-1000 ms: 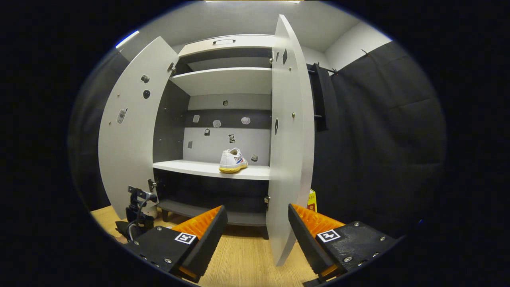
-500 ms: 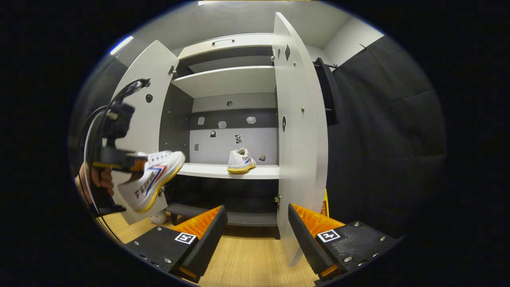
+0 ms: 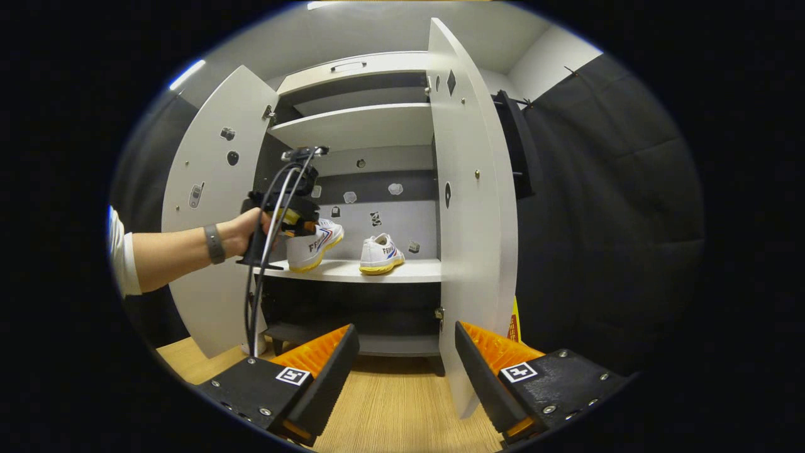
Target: Grab one shoe with the right hand and put it into the shoe cabinet, grab the other shoe with the left hand and put it into the shoe cabinet; then close the right door with the right hand and the left door with the left hand.
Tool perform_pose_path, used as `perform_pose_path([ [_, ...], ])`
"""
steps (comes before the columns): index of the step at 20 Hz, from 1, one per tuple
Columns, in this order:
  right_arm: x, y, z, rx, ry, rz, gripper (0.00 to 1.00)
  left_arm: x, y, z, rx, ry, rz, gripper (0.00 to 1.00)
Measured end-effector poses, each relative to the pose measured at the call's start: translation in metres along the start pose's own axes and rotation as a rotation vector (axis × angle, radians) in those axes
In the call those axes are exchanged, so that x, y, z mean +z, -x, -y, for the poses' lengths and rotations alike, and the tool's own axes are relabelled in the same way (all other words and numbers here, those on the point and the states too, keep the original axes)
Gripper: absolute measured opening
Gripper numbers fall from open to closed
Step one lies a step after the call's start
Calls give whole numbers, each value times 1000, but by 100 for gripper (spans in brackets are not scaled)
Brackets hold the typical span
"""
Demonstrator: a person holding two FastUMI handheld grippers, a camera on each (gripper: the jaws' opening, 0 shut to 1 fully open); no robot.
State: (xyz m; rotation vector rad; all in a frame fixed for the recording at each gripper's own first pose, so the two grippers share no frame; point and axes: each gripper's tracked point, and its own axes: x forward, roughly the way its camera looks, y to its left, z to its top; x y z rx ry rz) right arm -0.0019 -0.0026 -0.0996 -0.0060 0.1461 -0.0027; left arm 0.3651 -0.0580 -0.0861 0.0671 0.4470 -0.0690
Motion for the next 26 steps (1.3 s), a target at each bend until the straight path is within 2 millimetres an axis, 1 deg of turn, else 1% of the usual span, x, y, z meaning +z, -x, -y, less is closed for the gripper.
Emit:
perform_pose_path([
  [1,1,0,2,-6,4,2,94,-3,-14,1,4,-21,-22,11],
  [2,1,0,4,-14,8,3,91,-6,-27,1,15,-41,-44,11],
  [4,0,2,8,-25,13,2,91,-15,-42,0,37,-64,-84,11],
  [5,1,2,9,-31,14,2,91,-17,-44,2,30,-62,-104,11],
  [6,1,3,11,-36,13,3,94,-21,-47,3,19,-59,-121,11],
  [10,-1,2,14,-44,15,-7,94,-29,-51,3,10,-47,-152,13],
  [11,-1,1,14,-42,14,-6,94,-32,-51,5,3,-35,-161,19],
  [12,0,2,14,-39,11,-5,94,-31,-49,6,-2,-29,-154,24],
  [13,0,2,14,-36,12,-5,94,-30,-48,4,4,-24,-149,34],
  [14,-1,1,14,-33,16,-4,94,-31,-46,6,-1,-22,-152,35],
  [16,-1,1,12,-27,20,-5,94,-29,-41,9,-8,-25,-140,43],
  [17,-1,0,12,-23,18,-6,94,-27,-37,9,-19,-24,-130,50],
  [20,-2,-1,11,-12,0,-10,94,-19,-22,10,-57,2,-89,53],
  [21,-1,-2,11,-9,-5,-8,94,-10,-15,6,-56,3,-50,61],
  [22,0,-2,11,-7,-8,-5,94,0,-5,2,-50,-4,1,67],
  [23,1,-2,10,-4,-10,-2,94,12,7,0,-53,-17,57,81],
  [25,4,-2,9,1,-10,5,94,26,37,3,-71,-41,132,92],
  [26,5,-2,8,5,-8,9,94,29,54,2,-79,-44,161,93],
])
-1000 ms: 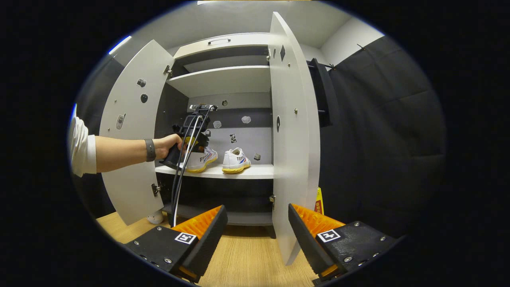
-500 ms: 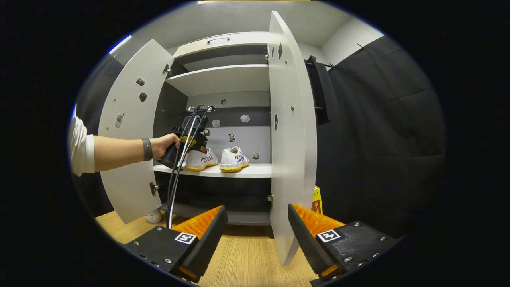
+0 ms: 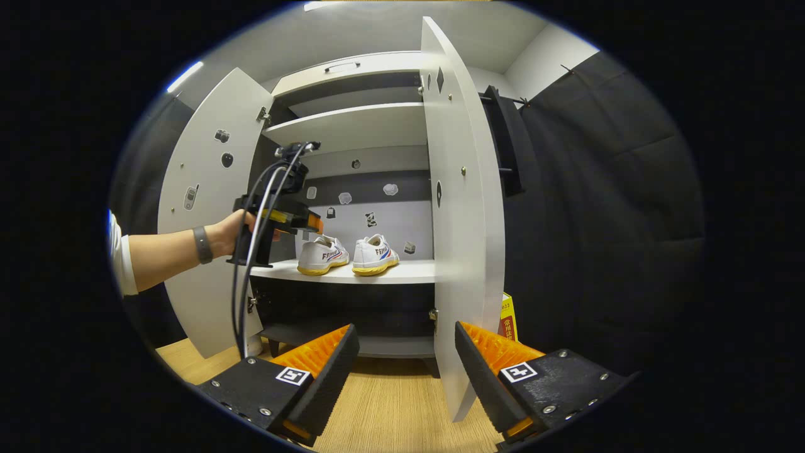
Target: Grab one shoe with the right hand and put it into the shoe cabinet, grab the other shoe with the left hand and put it into the shoe cabinet; then close the right door with the right hand and the left door with the left hand.
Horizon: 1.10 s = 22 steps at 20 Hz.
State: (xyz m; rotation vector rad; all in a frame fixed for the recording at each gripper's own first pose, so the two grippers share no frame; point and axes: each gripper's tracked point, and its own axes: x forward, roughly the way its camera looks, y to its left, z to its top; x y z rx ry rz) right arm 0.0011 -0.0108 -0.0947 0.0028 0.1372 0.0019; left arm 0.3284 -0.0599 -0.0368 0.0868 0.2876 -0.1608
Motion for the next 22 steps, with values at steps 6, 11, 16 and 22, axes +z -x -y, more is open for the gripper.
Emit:
perform_pose_path([
  [6,14,3,-10,33,12,28,94,7,96,-2,-21,117,107,97],
  [11,21,8,-16,57,21,42,94,-2,168,-14,8,164,163,95],
  [16,20,14,-22,72,22,41,94,-19,232,-18,88,156,214,94],
  [22,14,24,-30,88,23,37,94,-66,281,-14,160,118,218,94],
])
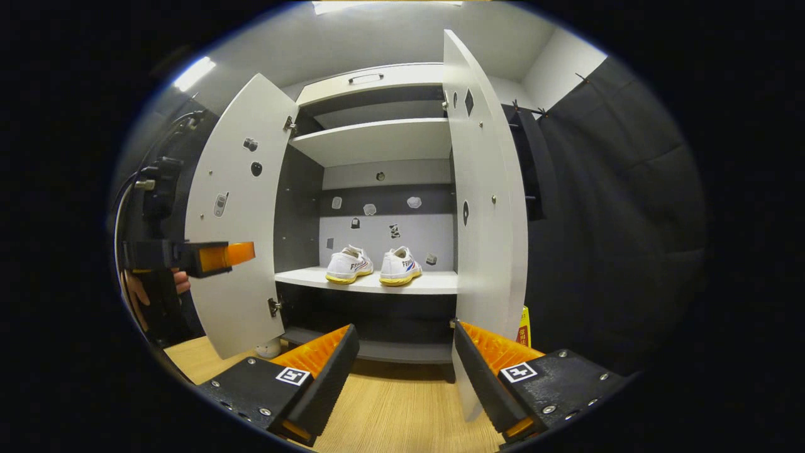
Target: Grab one shoe with the right hand and put it into the shoe cabinet, grab the other shoe with the left hand and put it into the shoe cabinet; then close the right door with the right hand and the left door with the left hand.
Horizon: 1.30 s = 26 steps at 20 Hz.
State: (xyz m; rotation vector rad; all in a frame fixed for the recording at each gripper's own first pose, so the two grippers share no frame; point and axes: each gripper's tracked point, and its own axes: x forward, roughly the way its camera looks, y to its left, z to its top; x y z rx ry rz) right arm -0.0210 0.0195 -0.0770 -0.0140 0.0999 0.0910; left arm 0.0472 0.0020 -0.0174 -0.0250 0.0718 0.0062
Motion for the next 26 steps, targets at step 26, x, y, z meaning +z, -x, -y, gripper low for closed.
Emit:
perform_pose_path([
  [26,193,-45,199,-167,67,153,90,-57,61,27,-17,18,-60,95],
])
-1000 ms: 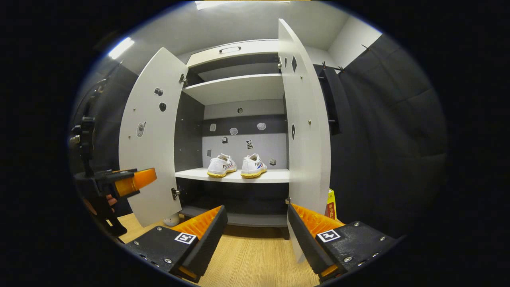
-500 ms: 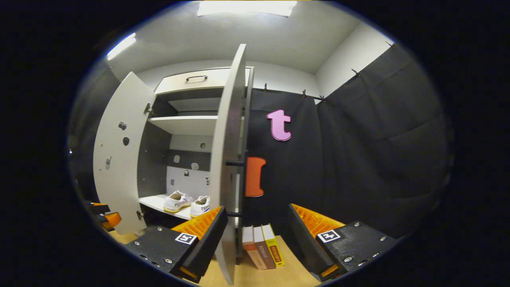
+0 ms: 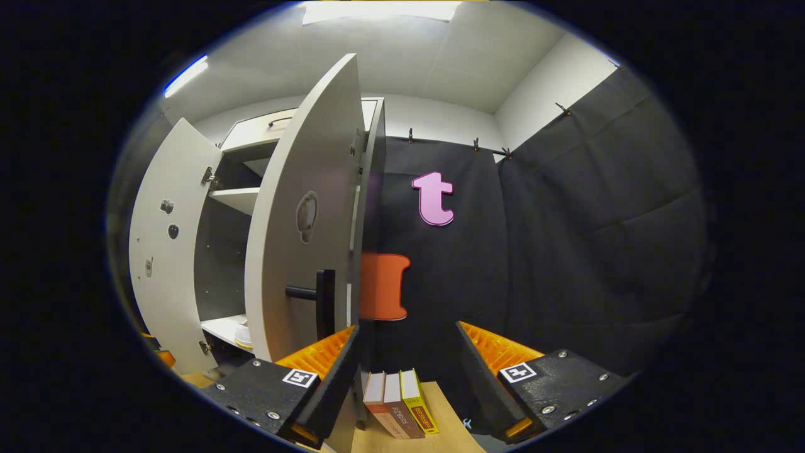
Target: Grab one shoe with the right hand and put it into the shoe cabinet, grab the other shoe with the left hand and put it into the shoe cabinet; then close the right door with the right hand and the left door with the left hand.
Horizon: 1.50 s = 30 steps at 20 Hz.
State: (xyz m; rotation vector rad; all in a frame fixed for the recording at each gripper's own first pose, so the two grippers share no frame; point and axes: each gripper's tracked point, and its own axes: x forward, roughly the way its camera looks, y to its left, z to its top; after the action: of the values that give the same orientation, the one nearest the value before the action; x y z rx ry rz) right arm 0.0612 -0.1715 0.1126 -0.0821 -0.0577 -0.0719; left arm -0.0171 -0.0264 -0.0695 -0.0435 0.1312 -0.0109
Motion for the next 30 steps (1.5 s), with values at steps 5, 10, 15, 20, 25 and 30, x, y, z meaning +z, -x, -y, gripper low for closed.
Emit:
perform_pose_path([
  [5,-1,3,-26,42,0,-1,88,3,-4,-3,6,2,4,95],
  [10,-2,2,-69,127,-30,-2,88,1,-5,-3,0,-5,1,95],
  [15,-1,-5,-106,193,-39,5,88,1,-4,-17,17,-13,0,95],
  [20,-2,-15,-140,249,-30,5,80,-1,-4,-32,42,-2,-6,95],
  [25,-6,-31,-190,334,-75,-1,90,-3,-1,-47,70,-6,-11,96],
  [30,-15,-51,-237,399,-91,-21,92,-1,3,-64,105,4,-8,95],
])
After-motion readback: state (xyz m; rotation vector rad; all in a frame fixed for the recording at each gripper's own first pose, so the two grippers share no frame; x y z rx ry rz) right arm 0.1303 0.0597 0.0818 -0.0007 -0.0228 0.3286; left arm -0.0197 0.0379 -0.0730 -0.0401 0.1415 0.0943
